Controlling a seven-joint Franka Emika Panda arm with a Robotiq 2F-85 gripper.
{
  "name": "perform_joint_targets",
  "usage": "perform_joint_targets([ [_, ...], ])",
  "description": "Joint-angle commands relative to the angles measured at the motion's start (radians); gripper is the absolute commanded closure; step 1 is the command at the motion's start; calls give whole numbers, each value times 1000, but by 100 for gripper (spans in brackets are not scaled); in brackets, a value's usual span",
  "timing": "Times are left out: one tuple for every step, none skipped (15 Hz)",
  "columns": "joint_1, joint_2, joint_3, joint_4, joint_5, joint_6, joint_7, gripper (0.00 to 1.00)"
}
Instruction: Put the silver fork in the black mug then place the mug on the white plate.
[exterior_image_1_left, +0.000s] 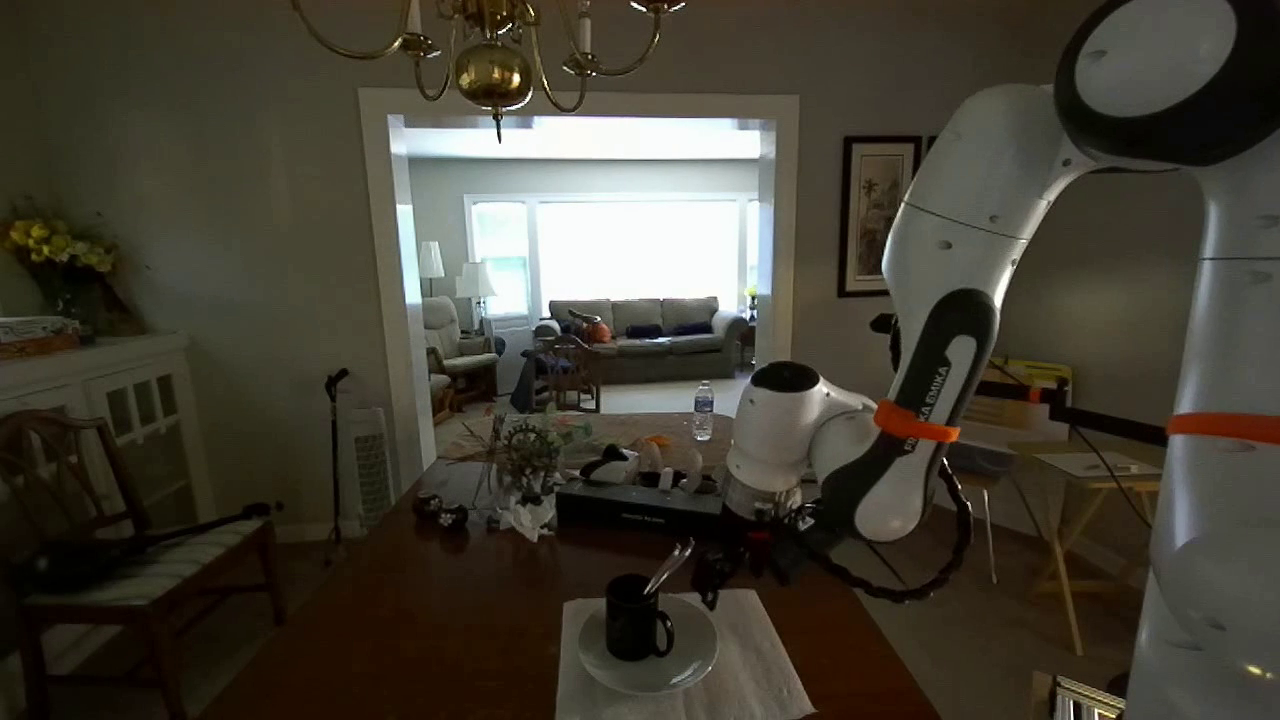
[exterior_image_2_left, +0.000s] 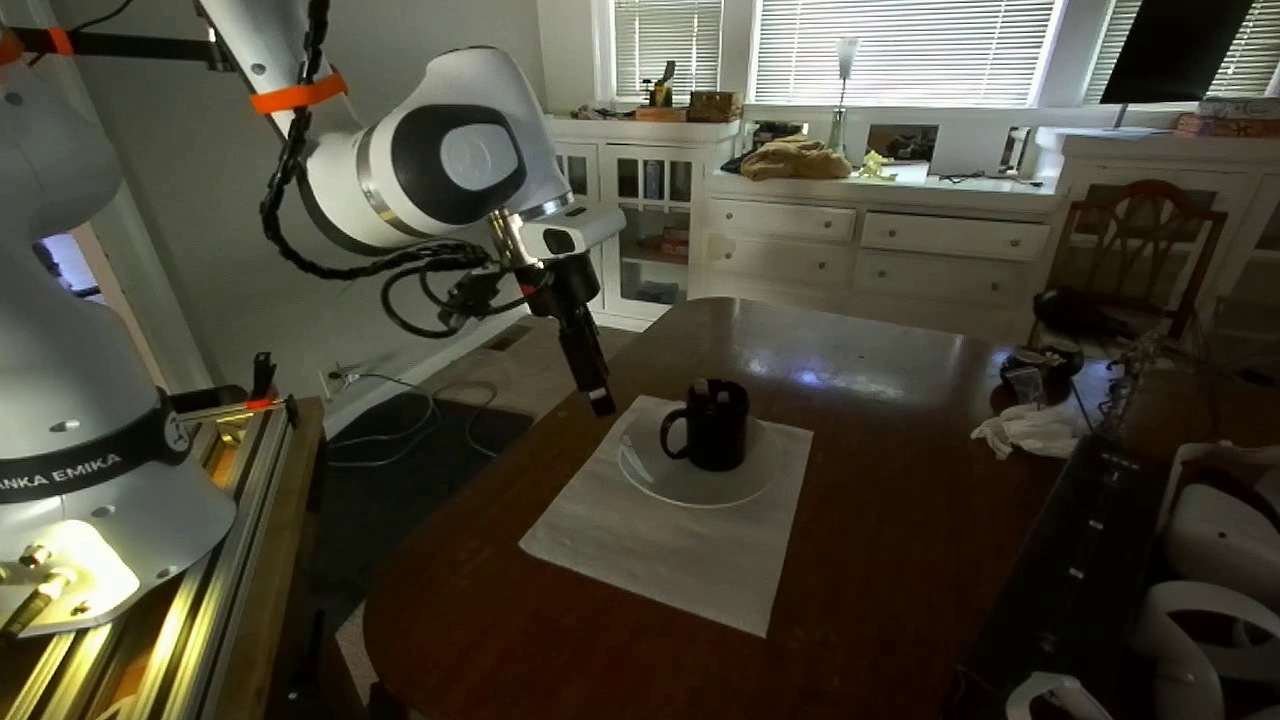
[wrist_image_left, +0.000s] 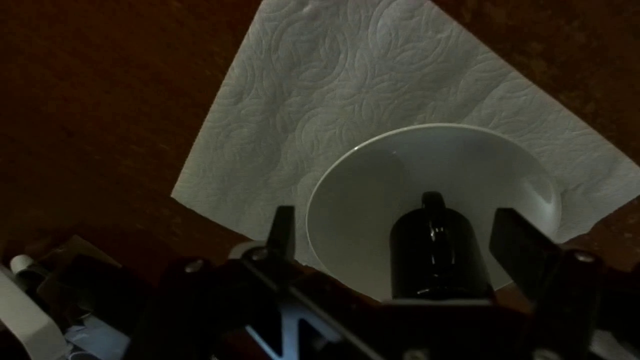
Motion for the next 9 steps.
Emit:
perform_joint_targets([
  [70,-75,12,-12,272,-83,-197,0],
  [86,-110,16,-17,352,-109,-256,0],
  [101,-146,23,-11,430,-159,-319,0],
  [161,-198,-14,-6,511,-229,-388,0],
  [173,-277,-15,-25,590,-300,-467,0],
  [146,-317,16,-8,633,-378,-518,0],
  [146,-354,13,8,660,-450,-561,0],
  [140,-403,10,25,682,-528,-602,0],
  [137,-444,5,47,699,-604,-644,0],
])
